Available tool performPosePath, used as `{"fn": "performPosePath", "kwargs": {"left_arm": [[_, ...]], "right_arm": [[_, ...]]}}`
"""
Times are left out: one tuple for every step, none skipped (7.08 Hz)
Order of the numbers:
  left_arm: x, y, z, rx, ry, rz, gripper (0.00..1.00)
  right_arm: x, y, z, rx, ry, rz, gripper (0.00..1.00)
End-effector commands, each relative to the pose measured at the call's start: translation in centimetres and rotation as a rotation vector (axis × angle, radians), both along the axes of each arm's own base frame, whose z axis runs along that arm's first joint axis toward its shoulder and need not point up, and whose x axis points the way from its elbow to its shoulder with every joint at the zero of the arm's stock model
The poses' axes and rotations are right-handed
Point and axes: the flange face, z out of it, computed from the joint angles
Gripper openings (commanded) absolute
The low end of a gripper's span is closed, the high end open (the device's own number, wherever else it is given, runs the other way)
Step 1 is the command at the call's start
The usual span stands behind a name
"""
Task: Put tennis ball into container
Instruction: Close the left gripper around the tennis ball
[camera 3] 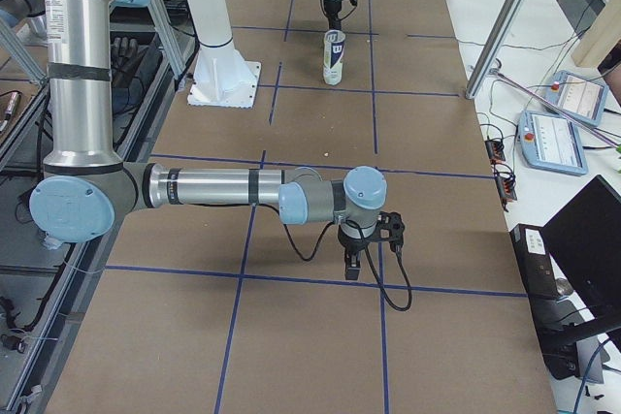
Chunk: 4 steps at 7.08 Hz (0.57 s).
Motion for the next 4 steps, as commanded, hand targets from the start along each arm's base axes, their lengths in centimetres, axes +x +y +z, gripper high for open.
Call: {"fn": "performPosePath", "kwargs": {"left_arm": [[0.9, 0.5, 0.8, -0.006, -0.009, 0.020, 1.00], [1.5, 0.4, 1.7, -0.015, -0.024, 0.025, 1.00], [2.0, 0.1, 2.3, -0.003, -0.011, 0.028, 1.00], [2.2, 0.0, 2.8, -0.003, -0.011, 0.028, 1.00]], "right_arm": [[0.0, 0.0, 0.0, 0.000, 0.000, 0.000, 1.00], [0.0, 0.0, 0.0, 0.000, 0.000, 0.000, 1.00], [0.0, 0.0, 0.0, 0.000, 0.000, 0.000, 1.00], [0.0, 0.0, 0.0, 0.000, 0.000, 0.000, 1.00]]}}
